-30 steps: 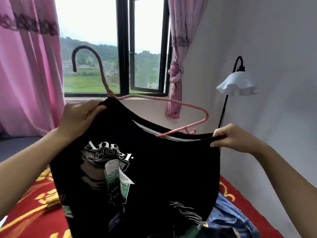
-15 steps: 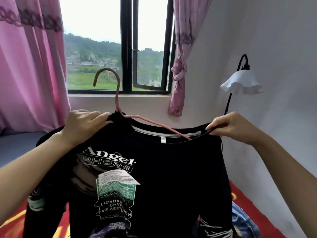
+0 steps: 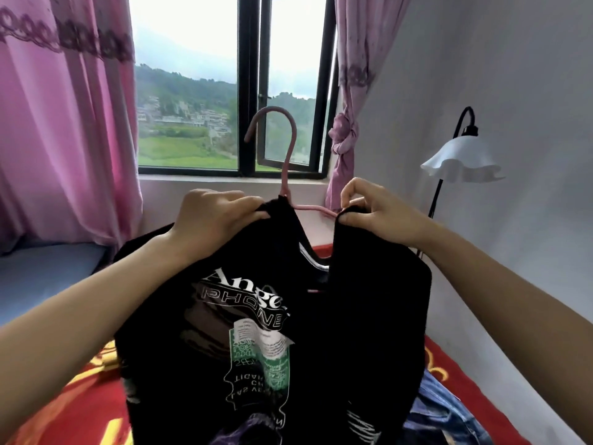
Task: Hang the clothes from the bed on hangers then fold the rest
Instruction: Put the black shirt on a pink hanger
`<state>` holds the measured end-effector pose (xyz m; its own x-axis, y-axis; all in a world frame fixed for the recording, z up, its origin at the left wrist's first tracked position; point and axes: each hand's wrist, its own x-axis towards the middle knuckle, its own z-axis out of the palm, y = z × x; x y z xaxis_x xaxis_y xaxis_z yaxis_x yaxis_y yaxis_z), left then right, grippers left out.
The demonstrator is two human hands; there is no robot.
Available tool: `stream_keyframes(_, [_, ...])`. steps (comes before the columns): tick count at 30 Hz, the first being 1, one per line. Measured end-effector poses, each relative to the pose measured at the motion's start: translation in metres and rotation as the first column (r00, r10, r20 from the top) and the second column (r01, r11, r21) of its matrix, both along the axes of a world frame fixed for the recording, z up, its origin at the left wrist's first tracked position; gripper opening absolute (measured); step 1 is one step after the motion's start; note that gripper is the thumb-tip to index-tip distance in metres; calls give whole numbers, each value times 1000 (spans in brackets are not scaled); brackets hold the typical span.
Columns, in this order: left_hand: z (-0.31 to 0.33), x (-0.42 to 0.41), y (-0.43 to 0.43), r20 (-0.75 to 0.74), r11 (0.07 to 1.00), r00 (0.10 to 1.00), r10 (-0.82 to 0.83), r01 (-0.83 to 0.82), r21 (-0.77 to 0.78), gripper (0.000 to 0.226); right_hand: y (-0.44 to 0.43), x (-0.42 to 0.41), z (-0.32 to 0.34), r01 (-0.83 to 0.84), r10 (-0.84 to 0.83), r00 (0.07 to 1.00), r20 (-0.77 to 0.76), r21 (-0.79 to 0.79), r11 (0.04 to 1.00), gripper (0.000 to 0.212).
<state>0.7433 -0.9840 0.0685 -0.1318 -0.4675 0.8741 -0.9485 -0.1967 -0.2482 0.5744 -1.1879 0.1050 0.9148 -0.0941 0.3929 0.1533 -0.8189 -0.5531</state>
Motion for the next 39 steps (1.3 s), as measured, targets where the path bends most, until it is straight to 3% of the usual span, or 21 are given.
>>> stream_keyframes(4, [-13, 31, 29, -166, 996, 986, 26, -13, 84, 68, -26, -16, 2, -16, 14, 994, -104, -13, 1000, 42])
stream_keyframes(6, [-19, 48, 47, -350, 994, 934, 71, -35, 108, 42, -39, -24, -1, -25, 28, 985, -171, 22, 999, 45])
stream_keyframes(8, [-24, 58, 53, -483, 990, 870, 101, -38, 138, 13, -44, -26, -5, -32, 45, 965, -258, 53, 998, 37])
stream_keyframes(10, [-24, 60, 53, -602, 985, 792, 100, 9, 175, 14, -43, -23, -7, -4, 26, 956, -291, 78, 997, 20])
stream_keyframes(12, [-20, 59, 53, -721, 981, 690, 66, 89, 175, 22, -37, -17, -8, 75, -50, 966, -254, 91, 993, 7])
stream_keyframes(15, [-12, 57, 54, -855, 978, 518, -13, 187, 98, 28, -27, -5, -8, 204, -210, 965, -155, -52, 978, 34])
stream_keyframes(17, [-7, 53, 55, -910, 976, 406, -79, 218, 13, 29, -17, 3, -9, 226, -230, 971, -61, -79, 971, 39])
stream_keyframes(19, [-3, 52, 58, -926, 979, 362, -106, 203, -32, 26, -9, 10, -9, 194, -194, 981, 5, -45, 980, 34])
stream_keyframes(22, [-1, 53, 68, -931, 991, 361, -58, 137, -8, 13, -1, 16, -9, 109, -111, 994, 6, 118, 987, 23])
stream_keyframes(25, [-1, 49, 79, -915, 992, 404, 9, 110, 58, 18, 4, 23, -13, 93, -98, 995, 15, 204, 975, 21])
stream_keyframes(28, [-1, 45, 94, -888, 990, 451, 94, 47, 129, 23, 13, 29, -16, 75, -86, 995, 40, 225, 971, 18])
stream_keyframes(32, [-6, 45, 127, -890, 987, 427, 160, -75, 141, 22, 24, 33, -14, 43, -57, 997, 57, 236, 971, 17])
stream_keyframes(39, [-11, 32, 167, -861, 982, 472, 190, -81, 172, 24, 69, 59, -17, -29, -21, 990, 139, 351, 936, 12])
